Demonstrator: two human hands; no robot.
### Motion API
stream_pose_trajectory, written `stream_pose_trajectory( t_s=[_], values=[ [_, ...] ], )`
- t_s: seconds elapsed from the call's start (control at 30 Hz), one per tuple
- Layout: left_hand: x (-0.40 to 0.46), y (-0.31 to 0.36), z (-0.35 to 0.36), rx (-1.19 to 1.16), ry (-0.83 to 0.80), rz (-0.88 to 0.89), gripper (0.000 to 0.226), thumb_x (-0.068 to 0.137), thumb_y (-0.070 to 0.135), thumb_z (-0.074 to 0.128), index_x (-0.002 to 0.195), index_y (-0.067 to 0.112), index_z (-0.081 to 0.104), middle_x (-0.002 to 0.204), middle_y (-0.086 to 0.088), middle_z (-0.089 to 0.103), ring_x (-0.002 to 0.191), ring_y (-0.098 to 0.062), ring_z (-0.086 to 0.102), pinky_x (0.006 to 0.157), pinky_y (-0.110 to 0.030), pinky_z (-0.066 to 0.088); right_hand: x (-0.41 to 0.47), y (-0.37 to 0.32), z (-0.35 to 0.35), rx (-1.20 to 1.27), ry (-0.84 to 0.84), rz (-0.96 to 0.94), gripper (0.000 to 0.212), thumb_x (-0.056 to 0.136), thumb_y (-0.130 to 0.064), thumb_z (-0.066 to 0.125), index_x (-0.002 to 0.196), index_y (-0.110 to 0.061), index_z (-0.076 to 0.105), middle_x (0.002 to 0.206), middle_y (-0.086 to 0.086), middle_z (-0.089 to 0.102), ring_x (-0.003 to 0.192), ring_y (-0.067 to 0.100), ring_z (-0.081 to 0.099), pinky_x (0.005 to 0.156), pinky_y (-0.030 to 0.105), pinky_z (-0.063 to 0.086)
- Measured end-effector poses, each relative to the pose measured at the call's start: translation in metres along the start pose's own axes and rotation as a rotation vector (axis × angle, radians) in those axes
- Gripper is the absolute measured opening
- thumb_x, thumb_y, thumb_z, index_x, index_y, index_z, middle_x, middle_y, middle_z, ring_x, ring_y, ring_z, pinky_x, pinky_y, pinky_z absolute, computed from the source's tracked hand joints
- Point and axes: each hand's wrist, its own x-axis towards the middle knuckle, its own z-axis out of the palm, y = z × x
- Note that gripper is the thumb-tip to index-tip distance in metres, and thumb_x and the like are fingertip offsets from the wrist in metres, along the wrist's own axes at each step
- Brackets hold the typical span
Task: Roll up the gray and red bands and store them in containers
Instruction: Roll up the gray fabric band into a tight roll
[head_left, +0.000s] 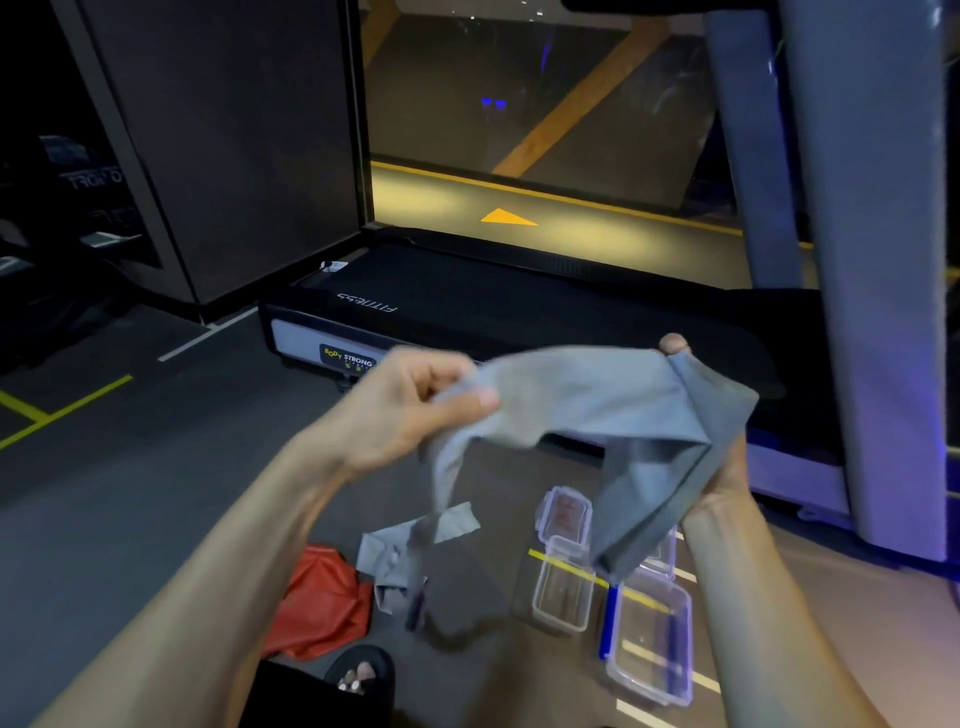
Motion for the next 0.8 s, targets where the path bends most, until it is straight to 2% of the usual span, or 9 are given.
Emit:
stream_pose_trajectory(
  t_s=[0.07,0.2,0.3,0.37,0.47,0.53,0.67,0.73,0.8],
  values=[
    [0.003,0.002,-0.002,-0.086,0.027,0.004,0.017,0.09,0.019,0.075,0.077,0.011,0.069,0.063,-0.002,0.063,0.056,-0.008,0.051,0.051,-0.022,0.039,-0.001,-0.003,-0.001,0.036,-0.021,-0.006,0.016,0.078,-0.024,0.079,0.079,-0.021,0.064,0.073,-0.004,0.06,0.064,0.01,0.06,0.063,0.023,0.056],
    [0.004,-0.023,0.011,0.304,-0.101,-0.128,0.022,0.093,0.032,0.074,0.084,0.011,0.072,0.067,-0.011,0.065,0.06,-0.012,0.05,0.057,-0.031,0.039,-0.002,0.0,-0.008,-0.061,-0.008,0.045,0.015,0.098,-0.026,0.058,0.084,-0.024,0.063,0.075,-0.006,0.059,0.066,0.011,0.058,0.064,0.027,0.053],
    [0.003,-0.019,0.006,0.133,-0.04,-0.153,0.044,0.09,0.044,0.074,0.085,0.001,0.067,0.065,-0.021,0.054,0.061,-0.017,0.041,0.054,-0.034,0.031,-0.003,-0.004,-0.012,-0.061,-0.02,0.009,0.012,0.085,-0.031,0.074,0.081,-0.025,0.065,0.073,-0.007,0.061,0.063,0.01,0.06,0.061,0.024,0.054],
    [0.001,-0.018,0.003,0.099,-0.062,-0.152,0.038,0.084,0.047,0.076,0.085,0.01,0.072,0.072,-0.026,0.06,0.066,-0.023,0.042,0.054,-0.043,0.03,-0.003,-0.006,-0.012,-0.003,-0.066,0.006,0.02,0.075,-0.033,0.083,0.079,-0.025,0.066,0.072,-0.007,0.059,0.062,0.009,0.058,0.06,0.023,0.053],
    [-0.001,-0.02,0.002,0.103,-0.087,-0.138,0.025,0.089,0.039,0.076,0.086,0.014,0.076,0.073,-0.012,0.066,0.062,-0.022,0.045,0.052,-0.044,0.028,-0.004,-0.007,-0.013,0.03,-0.094,0.002,0.027,0.072,-0.033,0.087,0.083,-0.024,0.063,0.074,-0.008,0.056,0.064,0.009,0.056,0.061,0.024,0.053],
    [-0.003,-0.019,0.0,0.089,-0.085,-0.138,0.019,0.091,0.028,0.074,0.091,0.009,0.076,0.082,-0.01,0.075,0.068,-0.02,0.058,0.061,-0.041,0.039,-0.004,-0.007,-0.015,0.017,-0.088,0.012,0.029,0.071,-0.034,0.088,0.083,-0.025,0.063,0.074,-0.008,0.055,0.065,0.009,0.055,0.061,0.023,0.052],
    [-0.007,-0.018,0.0,0.117,-0.068,-0.154,0.018,0.084,0.029,0.077,0.092,0.012,0.079,0.092,-0.011,0.078,0.084,-0.024,0.07,0.079,-0.054,0.054,-0.001,-0.007,-0.018,0.026,-0.135,0.008,0.025,0.077,-0.032,0.085,0.086,-0.025,0.063,0.075,-0.008,0.055,0.066,0.009,0.055,0.061,0.022,0.052],
    [-0.007,-0.019,0.002,0.144,-0.039,-0.148,0.017,0.08,0.03,0.081,0.087,0.015,0.08,0.087,-0.011,0.078,0.08,-0.023,0.069,0.076,-0.05,0.055,-0.001,-0.007,-0.02,-0.002,-0.141,0.002,0.019,0.081,-0.034,0.081,0.087,-0.026,0.064,0.076,-0.008,0.057,0.067,0.01,0.057,0.063,0.024,0.053],
    [-0.007,-0.019,0.004,0.149,-0.015,-0.138,0.014,0.077,0.029,0.084,0.083,0.016,0.081,0.083,-0.01,0.077,0.074,-0.017,0.068,0.07,-0.034,0.053,-0.002,-0.006,-0.021,-0.018,-0.15,0.003,0.016,0.083,-0.035,0.078,0.087,-0.026,0.064,0.076,-0.008,0.056,0.066,0.01,0.055,0.063,0.024,0.051]
  ],
)
